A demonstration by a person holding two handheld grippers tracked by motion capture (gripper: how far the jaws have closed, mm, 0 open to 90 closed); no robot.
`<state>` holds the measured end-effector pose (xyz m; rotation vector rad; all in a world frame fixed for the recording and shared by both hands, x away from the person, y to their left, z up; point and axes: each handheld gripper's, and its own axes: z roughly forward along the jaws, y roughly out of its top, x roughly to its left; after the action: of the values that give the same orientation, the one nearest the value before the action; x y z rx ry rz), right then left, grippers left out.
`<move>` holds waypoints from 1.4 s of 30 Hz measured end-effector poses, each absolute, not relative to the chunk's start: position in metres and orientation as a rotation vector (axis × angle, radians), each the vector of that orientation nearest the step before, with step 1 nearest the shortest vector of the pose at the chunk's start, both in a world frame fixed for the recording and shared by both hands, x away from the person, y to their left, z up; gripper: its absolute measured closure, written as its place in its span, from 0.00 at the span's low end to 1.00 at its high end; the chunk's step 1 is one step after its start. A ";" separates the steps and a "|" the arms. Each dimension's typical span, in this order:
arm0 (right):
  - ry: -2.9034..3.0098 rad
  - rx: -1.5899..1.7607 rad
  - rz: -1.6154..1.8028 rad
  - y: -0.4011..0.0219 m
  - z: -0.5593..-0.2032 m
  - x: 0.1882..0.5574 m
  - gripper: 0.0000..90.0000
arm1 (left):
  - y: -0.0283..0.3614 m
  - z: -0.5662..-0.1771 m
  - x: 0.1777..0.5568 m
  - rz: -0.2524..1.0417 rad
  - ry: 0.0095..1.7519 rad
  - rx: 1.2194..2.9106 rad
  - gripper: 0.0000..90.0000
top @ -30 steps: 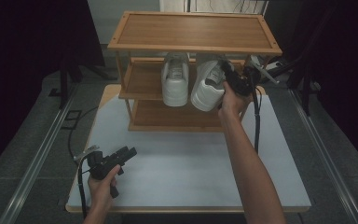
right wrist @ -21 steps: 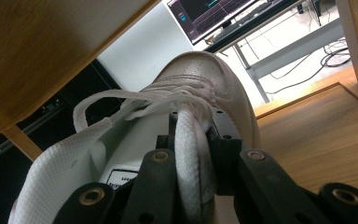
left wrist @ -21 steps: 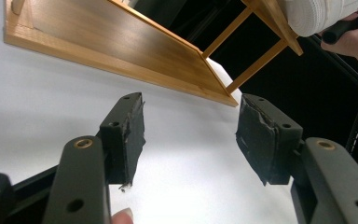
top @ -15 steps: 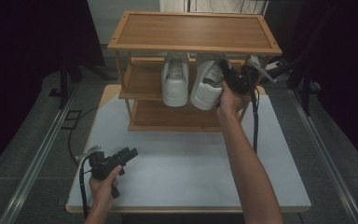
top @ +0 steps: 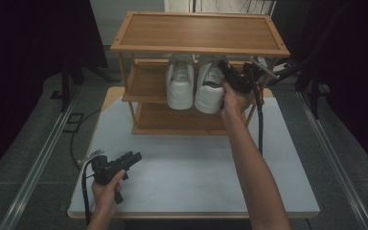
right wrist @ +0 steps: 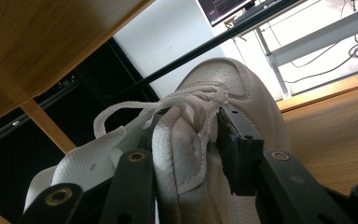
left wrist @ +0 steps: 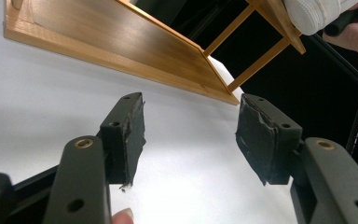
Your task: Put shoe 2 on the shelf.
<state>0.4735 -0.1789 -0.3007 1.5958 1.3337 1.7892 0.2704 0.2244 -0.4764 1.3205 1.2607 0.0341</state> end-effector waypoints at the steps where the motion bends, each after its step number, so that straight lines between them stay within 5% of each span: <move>1: 1.333 1.592 1.796 -0.179 -0.301 0.474 0.72 | 0.224 -0.476 0.270 0.034 1.261 1.320 0.46; 9: 1.370 1.586 1.855 -0.181 -0.303 0.476 0.60 | 0.222 -0.478 0.271 0.027 1.263 1.327 0.46; 42: 1.505 1.427 1.918 -0.213 -0.305 0.426 0.51 | 0.224 -0.473 0.278 0.037 1.258 1.303 0.46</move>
<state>0.4257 -0.2125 -0.3048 1.4265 1.5050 1.9181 0.2784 0.2243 -0.4732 1.3027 1.2578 0.0371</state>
